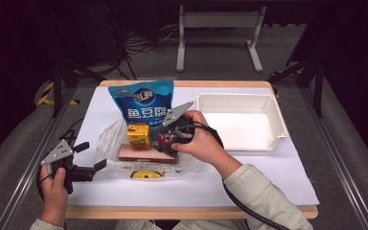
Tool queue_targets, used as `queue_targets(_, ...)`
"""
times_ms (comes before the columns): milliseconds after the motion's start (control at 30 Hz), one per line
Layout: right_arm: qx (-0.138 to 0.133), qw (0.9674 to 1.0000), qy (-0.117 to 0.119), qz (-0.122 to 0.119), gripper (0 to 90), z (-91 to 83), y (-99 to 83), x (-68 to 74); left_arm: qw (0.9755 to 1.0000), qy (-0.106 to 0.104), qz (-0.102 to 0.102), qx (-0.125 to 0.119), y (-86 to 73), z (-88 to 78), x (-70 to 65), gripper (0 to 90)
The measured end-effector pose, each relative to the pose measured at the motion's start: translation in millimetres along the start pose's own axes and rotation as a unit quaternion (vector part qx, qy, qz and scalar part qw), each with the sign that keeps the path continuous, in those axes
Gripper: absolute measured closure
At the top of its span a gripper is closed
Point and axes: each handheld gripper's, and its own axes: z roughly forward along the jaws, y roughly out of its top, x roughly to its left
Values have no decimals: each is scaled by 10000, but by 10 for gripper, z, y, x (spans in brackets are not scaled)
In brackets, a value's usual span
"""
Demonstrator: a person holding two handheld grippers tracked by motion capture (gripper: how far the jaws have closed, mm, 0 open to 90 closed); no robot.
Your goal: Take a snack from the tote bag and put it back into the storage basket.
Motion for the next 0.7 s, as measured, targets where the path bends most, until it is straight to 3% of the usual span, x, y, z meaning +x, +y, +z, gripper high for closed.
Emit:
queue_targets(167,145,9999,32,-79,326,100,30,-7,10000,4,37,-35,-2,-10,5,10)
queue_targets(367,372,9991,77,-196,325,207,59,-17,9999,20,63,95,-19,-25,-4,10)
queue_targets(700,543,9982,142,-226,319,338,72,5,9999,60,74,122,-52,-73,-14,10)
